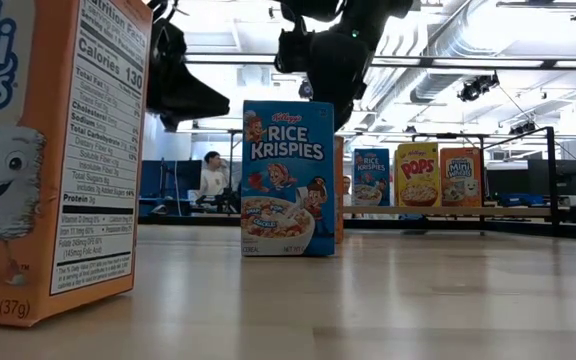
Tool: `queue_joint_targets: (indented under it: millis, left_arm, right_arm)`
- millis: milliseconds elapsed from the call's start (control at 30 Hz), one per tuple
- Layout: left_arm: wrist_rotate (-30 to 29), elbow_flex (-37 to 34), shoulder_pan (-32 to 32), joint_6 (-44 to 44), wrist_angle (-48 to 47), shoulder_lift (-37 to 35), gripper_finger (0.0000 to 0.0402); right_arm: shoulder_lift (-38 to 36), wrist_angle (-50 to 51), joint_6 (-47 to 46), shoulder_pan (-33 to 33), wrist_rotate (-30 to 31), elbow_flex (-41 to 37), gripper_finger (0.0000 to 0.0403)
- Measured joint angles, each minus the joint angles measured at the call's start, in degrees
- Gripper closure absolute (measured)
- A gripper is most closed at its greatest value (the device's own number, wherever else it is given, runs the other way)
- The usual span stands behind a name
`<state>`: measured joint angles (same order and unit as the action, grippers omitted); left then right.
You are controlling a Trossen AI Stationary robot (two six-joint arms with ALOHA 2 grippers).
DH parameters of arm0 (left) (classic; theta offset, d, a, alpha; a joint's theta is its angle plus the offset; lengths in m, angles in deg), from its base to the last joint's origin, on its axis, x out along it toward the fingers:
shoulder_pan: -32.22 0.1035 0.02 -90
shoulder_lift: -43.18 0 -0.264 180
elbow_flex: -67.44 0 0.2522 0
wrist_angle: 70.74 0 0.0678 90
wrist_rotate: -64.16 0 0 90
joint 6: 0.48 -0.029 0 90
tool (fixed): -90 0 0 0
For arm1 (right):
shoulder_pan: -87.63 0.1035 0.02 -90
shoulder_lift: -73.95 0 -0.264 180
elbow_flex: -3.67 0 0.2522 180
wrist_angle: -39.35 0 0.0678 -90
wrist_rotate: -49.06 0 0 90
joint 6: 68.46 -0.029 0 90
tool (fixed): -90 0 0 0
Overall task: Stack cereal on shelf
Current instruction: Put the top orange cereal box on the shelf aligned with the other yellow cereal box
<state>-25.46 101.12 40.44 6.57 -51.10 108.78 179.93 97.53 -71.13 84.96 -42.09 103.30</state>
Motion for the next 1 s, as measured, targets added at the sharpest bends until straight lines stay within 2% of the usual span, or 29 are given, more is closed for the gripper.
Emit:
queue_joint_targets:
  millis: [167,333,600,767,1000]
  left_arm:
    - [-0.3,-2.6,0.6,0.4,3.9,0.0,0.0314]
    - [-1.8,-4.2,0.9,0.9,6.1,0.0,0.0314]
    - [-2.5,-6.9,1.2,0.1,10.2,0.0,0.0314]
    - [-2.6,-6.9,1.7,0.0,10.1,0.0,0.0314]
    - [-2.6,-6.9,1.8,-0.1,10.2,0.0,0.0314]
  right_arm:
    - [0.3,0.5,-0.1,-0.1,-0.6,0.0,0.0237]
    - [0.2,1.7,-1.1,-0.1,-1.0,0.0,0.0269]
    - [-1.5,4.6,-0.2,0.4,-1.0,1.4,0.0274]
    - [-6.9,8.6,1.5,0.5,-0.5,2.2,0.0274]
    - [-16.4,19.2,4.6,-1.2,5.5,0.7,0.0274]
